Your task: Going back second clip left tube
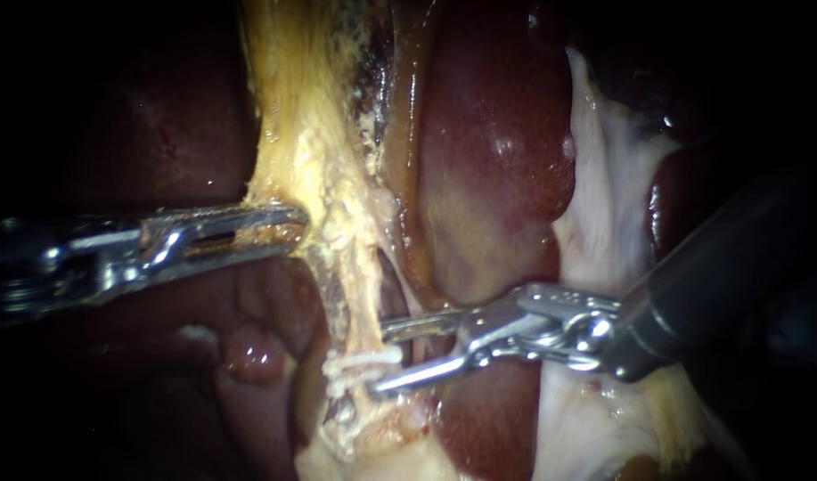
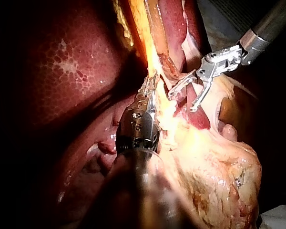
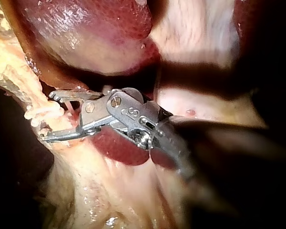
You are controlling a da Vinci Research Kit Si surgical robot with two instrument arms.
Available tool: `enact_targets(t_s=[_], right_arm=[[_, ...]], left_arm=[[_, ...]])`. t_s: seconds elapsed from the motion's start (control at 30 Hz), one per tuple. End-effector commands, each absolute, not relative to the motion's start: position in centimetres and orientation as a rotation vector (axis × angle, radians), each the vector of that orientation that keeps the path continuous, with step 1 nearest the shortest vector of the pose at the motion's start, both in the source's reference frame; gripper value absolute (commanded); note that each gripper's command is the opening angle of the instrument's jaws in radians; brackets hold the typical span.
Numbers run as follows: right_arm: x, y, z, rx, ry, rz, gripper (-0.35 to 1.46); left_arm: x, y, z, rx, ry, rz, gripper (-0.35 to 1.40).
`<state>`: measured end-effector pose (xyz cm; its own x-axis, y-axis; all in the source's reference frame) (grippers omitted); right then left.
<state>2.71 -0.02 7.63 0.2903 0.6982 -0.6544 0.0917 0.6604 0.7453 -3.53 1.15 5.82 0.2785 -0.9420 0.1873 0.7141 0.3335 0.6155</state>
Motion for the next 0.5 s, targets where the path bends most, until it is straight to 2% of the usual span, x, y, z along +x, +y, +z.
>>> enact_targets(t_s=[0.03,0.3,0.5], right_arm=[[2.62,0.03,7.58,0.758,1.241,0.443,0.60],[2.12,0.40,7.12,0.622,1.318,0.321,0.60],[2.03,0.49,6.99,0.559,1.333,0.266,0.60]], left_arm=[[-3.53,1.15,5.82,0.460,-0.584,-1.163,-0.35],[-3.52,1.15,5.84,0.460,-0.584,-1.163,-0.35],[-3.53,1.14,5.90,0.458,-0.585,-1.162,-0.35]])
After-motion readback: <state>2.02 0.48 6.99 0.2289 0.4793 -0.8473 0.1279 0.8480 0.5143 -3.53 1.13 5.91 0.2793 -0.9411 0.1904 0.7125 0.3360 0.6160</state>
